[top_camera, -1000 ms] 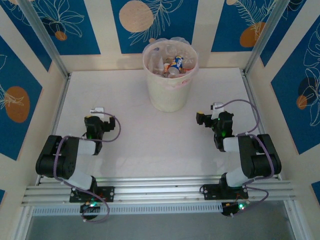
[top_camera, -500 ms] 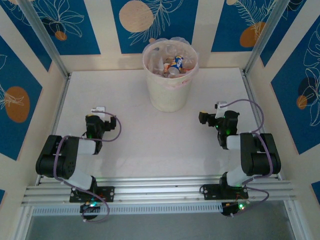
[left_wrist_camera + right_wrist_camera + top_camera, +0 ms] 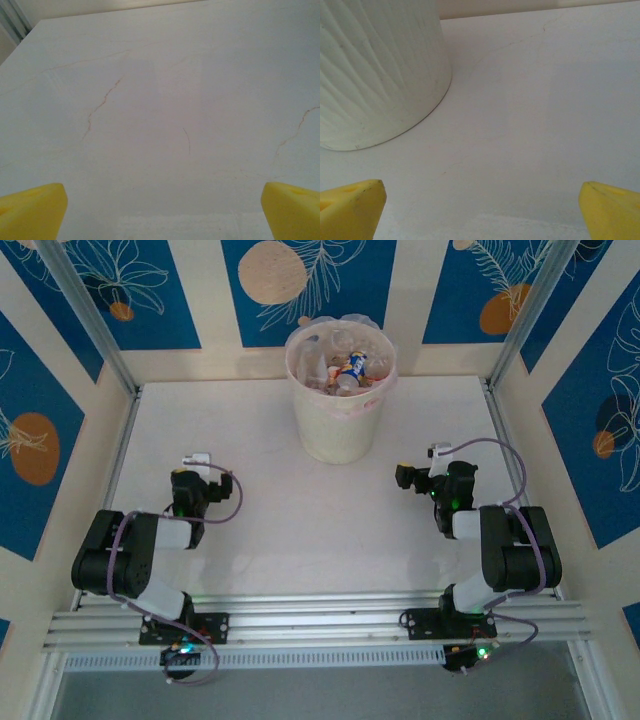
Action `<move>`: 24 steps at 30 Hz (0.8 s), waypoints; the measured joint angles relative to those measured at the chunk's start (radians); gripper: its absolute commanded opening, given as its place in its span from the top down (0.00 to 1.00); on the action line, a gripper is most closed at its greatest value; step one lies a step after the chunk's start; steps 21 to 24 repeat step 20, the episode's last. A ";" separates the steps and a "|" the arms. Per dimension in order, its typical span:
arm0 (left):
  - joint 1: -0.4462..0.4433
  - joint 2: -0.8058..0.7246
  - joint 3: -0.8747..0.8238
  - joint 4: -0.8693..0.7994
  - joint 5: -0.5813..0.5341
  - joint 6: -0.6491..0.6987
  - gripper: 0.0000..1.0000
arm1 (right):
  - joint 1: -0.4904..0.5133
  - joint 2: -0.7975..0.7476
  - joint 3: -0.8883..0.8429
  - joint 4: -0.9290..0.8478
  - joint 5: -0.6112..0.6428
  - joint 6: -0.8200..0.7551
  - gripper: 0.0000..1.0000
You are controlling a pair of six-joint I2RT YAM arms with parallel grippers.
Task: Put the plastic bottles in the bin
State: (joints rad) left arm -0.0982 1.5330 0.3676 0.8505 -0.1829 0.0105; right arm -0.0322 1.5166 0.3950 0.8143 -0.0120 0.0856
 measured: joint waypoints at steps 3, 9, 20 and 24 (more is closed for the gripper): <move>0.000 0.000 0.000 0.000 0.000 0.000 0.00 | 0.000 0.000 0.000 0.000 0.000 0.000 0.01; 0.000 0.000 0.000 0.000 0.000 0.000 0.01 | 0.000 0.000 0.000 0.000 0.000 0.000 0.01; 0.000 0.000 0.002 -0.002 0.026 0.001 0.00 | 0.000 0.000 0.002 0.000 0.000 0.000 0.01; 0.000 0.000 0.002 -0.002 0.026 0.001 0.00 | 0.000 0.000 0.002 0.000 0.000 0.000 0.01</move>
